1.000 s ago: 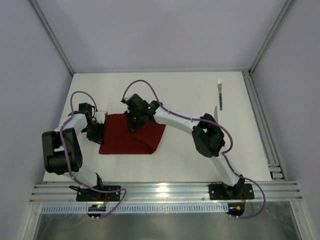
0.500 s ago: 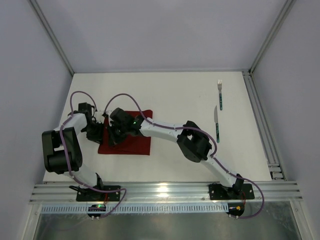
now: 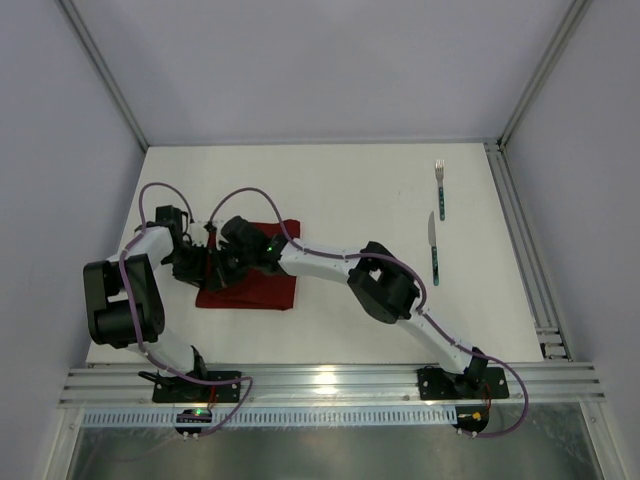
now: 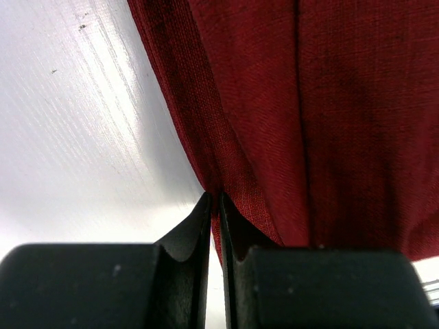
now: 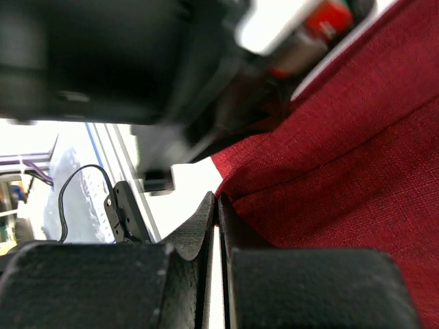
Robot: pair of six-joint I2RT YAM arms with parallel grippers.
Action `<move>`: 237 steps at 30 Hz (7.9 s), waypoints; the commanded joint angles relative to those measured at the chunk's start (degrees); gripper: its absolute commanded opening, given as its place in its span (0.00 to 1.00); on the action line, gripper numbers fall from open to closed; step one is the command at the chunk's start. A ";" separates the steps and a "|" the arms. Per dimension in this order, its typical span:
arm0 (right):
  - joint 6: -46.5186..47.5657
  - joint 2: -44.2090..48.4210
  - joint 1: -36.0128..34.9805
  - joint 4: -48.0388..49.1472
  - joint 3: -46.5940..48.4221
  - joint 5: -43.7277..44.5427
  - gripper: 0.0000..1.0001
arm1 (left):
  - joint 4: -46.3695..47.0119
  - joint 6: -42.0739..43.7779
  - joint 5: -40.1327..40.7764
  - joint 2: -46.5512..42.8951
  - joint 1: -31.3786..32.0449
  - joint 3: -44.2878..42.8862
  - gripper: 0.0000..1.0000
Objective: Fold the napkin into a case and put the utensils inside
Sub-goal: Fold the rectangle-folded napkin into the folded napkin, then smooth out the square-folded napkin.
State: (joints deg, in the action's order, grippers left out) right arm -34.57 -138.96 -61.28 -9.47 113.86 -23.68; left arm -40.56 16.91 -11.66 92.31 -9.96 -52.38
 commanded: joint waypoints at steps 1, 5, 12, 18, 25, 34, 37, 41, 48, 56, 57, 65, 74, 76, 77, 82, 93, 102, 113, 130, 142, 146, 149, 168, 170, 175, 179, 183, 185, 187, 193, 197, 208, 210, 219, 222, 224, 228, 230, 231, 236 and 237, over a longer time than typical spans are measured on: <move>-4.80 -0.79 -0.16 7.01 -1.71 -2.77 0.04 | 0.57 0.50 -1.79 0.76 -0.50 0.17 0.09; -6.13 -1.32 -0.16 8.33 -1.89 -3.21 0.12 | 0.65 0.76 -1.35 0.24 -0.68 0.17 0.11; 1.07 5.70 -0.07 1.85 -3.03 -0.32 0.47 | -1.19 2.08 0.50 -3.44 -1.91 -1.40 0.21; 7.93 18.79 1.77 -2.48 -9.51 1.71 0.61 | -4.09 2.43 0.85 -8.72 -2.26 -3.43 0.39; 4.00 29.35 12.48 -1.52 -26.48 4.97 0.58 | -6.81 2.17 -1.78 -11.19 -2.26 -5.10 0.47; 1.70 23.65 24.44 2.62 -29.85 0.67 0.56 | -11.21 5.41 -5.48 -11.72 0.64 -3.17 0.58; 0.90 19.80 25.59 3.76 -27.82 -0.04 0.57 | -10.69 6.03 -5.39 -12.07 1.52 -1.50 0.58; -1.99 16.18 26.21 7.53 -26.94 -1.19 0.57 | -9.81 6.12 -5.39 -12.07 1.52 -0.18 0.55; -6.03 11.96 26.65 13.07 -26.59 -2.07 0.51 | -9.19 5.95 -5.04 -12.07 1.52 0.09 0.51; -10.78 13.62 26.73 19.13 -33.33 -2.42 0.13 | -10.94 6.73 -5.83 -14.52 1.52 -1.49 0.49; -11.22 15.62 26.73 20.19 -34.83 -1.99 0.10 | -11.47 7.00 -6.53 -14.79 1.43 -1.84 0.49; -15.26 35.39 25.69 29.06 -67.30 6.01 0.04 | -14.38 9.02 -10.84 -15.94 0.82 -4.57 0.49; -26.50 57.81 1.71 16.95 -86.68 18.07 0.41 | -18.07 13.76 -16.65 -15.76 3.09 -3.78 0.55; -27.05 60.98 1.42 12.32 -87.41 17.10 0.48 | -18.42 15.08 -16.03 -15.59 3.80 -3.35 0.56; -25.74 64.56 1.86 10.20 -86.54 18.22 0.54 | -18.85 15.69 -15.33 -15.41 4.41 -2.99 0.56; -5.48 66.63 8.97 -5.45 -71.98 18.15 0.59 | -18.07 18.78 -10.94 -15.15 4.86 -0.28 0.57; 14.87 33.53 21.20 -4.32 -44.53 3.39 0.44 | -11.83 14.74 -10.14 -10.05 5.91 0.61 0.54; 16.03 24.17 21.55 -0.90 -39.07 -0.92 0.44 | -3.83 11.31 -6.44 -8.73 6.35 2.37 0.50; 14.26 23.19 21.55 3.67 -38.80 -2.25 0.04 | -5.41 13.15 -7.85 -8.37 7.41 3.16 0.37; 11.54 23.05 20.49 11.77 -33.54 -4.18 0.04 | -1.99 10.69 -1.00 -15.67 5.92 2.90 0.08; 8.55 15.47 21.99 6.66 -30.10 -0.49 0.08 | 2.76 10.16 1.64 -9.00 4.95 4.57 0.10; 8.90 14.94 22.25 6.84 -29.84 -0.14 0.12 | 3.82 9.29 2.26 -8.03 4.95 4.74 0.11; 9.17 15.12 22.34 7.10 -29.67 0.13 0.12 | 4.08 9.37 2.52 -8.55 4.86 5.01 0.10; 8.02 15.82 21.02 12.29 -27.21 -3.91 0.04 | 3.90 7.26 -2.55 -14.44 4.86 2.73 0.52; 8.20 15.47 20.76 12.20 -26.33 -4.44 0.04 | 3.73 6.91 -4.42 -14.53 4.86 1.59 0.52; 8.55 14.77 20.23 11.76 -25.27 -4.71 0.04 | 4.08 7.26 -1.18 -10.32 4.86 0.79 0.49; 8.55 13.89 20.32 11.41 -24.48 -4.88 0.04 | 5.31 7.79 3.04 -8.29 4.86 2.19 0.49; 8.29 12.13 20.23 10.27 -23.51 -4.97 0.04 | 5.58 8.14 3.22 -9.87 4.77 3.34 0.43; 7.76 11.26 20.32 10.44 -23.34 -5.23 0.04 | 5.31 8.14 2.88 -10.31 4.86 3.77 0.32; 7.15 10.73 20.23 10.79 -23.16 -5.06 0.06 | 4.96 8.49 2.52 -10.49 4.77 4.04 0.16; 7.23 10.98 20.32 8.61 -22.02 -2.43 0.32 | 3.91 9.46 3.13 -11.54 4.68 5.53 0.00; 10.39 16.07 20.23 5.88 -23.59 2.05 0.44 | 3.91 10.43 4.19 -12.07 4.42 6.41 0.00; 11.81 38.66 18.04 1.48 -47.12 12.25 0.52 | 5.31 10.17 4.72 -12.15 4.33 6.33 0.07; 10.84 41.39 16.81 0.61 -51.00 11.12 0.52 | 4.61 9.99 4.02 -12.94 4.33 5.71 0.11; 3.81 42.19 17.07 5.60 -62.00 2.95 0.59 | 1.71 7.00 6.56 -17.51 4.33 5.01 0.39; 2.31 41.49 17.24 7.10 -62.80 3.55 0.59 | 1.45 6.03 8.31 -18.48 4.42 5.88 0.41; 0.82 40.61 17.33 9.02 -64.11 3.03 0.55 | 1.18 5.60 9.37 -18.40 4.33 6.23 0.42; -1.64 39.38 17.42 12.81 -67.53 1.71 0.47 | 0.13 4.54 8.24 -15.59 4.24 6.68 0.46; -3.22 39.46 17.42 15.00 -68.94 1.36 0.46 | -0.22 4.10 7.36 -12.01 4.24 5.89 0.47; -3.75 39.55 17.42 15.62 -70.26 1.53 0.45 | -0.23 3.93 7.09 -10.59 4.24 5.36 0.47; -5.60 39.20 17.33 18.70 -72.11 2.06 0.36 | 1.00 2.43 5.95 -4.43 4.33 2.29 0.45; -6.03 38.76 17.33 18.96 -72.12 2.06 0.34 | 1.18 2.52 5.60 -3.29 4.33 2.11 0.44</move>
State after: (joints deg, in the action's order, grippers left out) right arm -38.92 -98.43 -43.77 8.67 43.42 -22.76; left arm -40.27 20.93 -4.32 87.39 -5.39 -47.72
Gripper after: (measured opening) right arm 0.354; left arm 0.446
